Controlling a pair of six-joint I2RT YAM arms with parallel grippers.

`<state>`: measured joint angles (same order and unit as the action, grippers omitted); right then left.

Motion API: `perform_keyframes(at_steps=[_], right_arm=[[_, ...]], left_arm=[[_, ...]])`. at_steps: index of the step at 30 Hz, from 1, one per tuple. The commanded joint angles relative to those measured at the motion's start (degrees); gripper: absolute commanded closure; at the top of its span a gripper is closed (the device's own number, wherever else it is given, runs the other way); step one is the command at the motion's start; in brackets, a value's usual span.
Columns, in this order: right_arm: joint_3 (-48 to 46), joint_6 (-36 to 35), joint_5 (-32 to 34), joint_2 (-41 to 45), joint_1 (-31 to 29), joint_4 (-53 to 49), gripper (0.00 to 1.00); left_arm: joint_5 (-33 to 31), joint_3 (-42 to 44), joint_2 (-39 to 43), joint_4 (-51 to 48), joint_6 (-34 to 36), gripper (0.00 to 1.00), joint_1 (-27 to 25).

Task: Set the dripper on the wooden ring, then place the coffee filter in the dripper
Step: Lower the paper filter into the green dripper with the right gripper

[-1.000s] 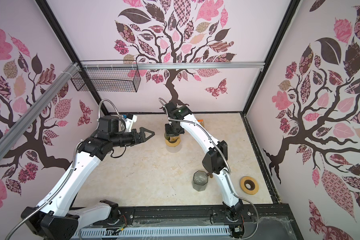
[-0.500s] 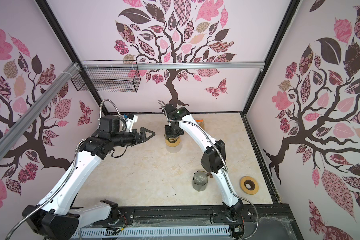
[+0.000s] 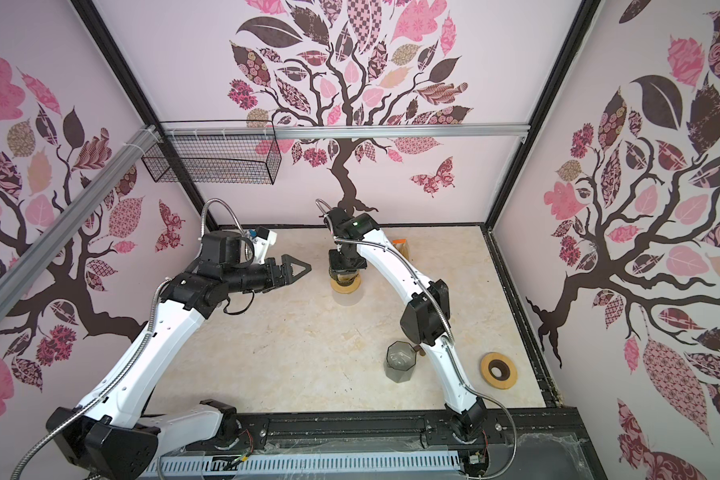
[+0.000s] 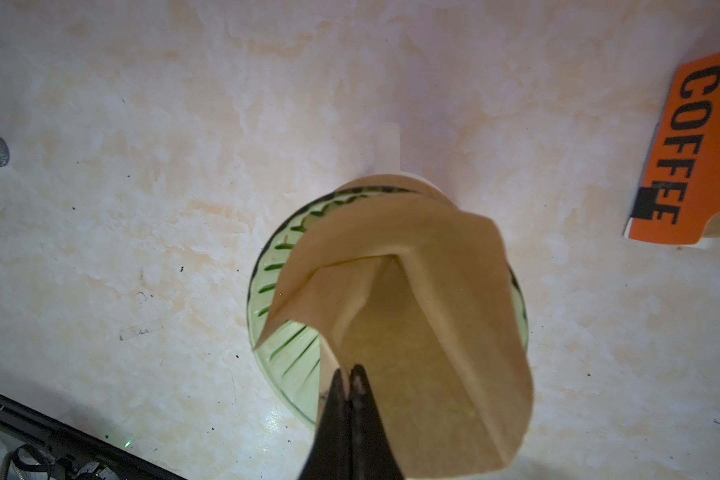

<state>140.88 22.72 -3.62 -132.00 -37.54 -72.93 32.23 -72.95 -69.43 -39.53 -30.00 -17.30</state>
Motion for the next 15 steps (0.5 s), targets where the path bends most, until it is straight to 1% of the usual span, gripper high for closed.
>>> perform_keyframes(at_steps=[1, 8, 12, 15], right_arm=[[2.38, 0.13, -0.80, -0.11, -0.51, -0.66, 0.94], [2.48, 0.22, -1.43, -0.05, -0.49, -0.62, 0.80], [2.98, 0.39, -2.81, 0.45, -0.45, -0.49, 0.78], [3.97, 0.66, -4.31, 1.30, -0.44, 0.10, 0.73]], left_arm=[[0.62, 1.60, -0.52, 1.34, 0.29, 0.02, -0.19], [0.59, 1.15, -0.68, 1.19, 0.10, 0.02, -0.12], [0.08, 1.23, -0.77, 0.87, 0.03, 0.02, -0.19], [-0.47, 1.27, -1.06, 0.63, -0.41, 0.02, -0.13]])
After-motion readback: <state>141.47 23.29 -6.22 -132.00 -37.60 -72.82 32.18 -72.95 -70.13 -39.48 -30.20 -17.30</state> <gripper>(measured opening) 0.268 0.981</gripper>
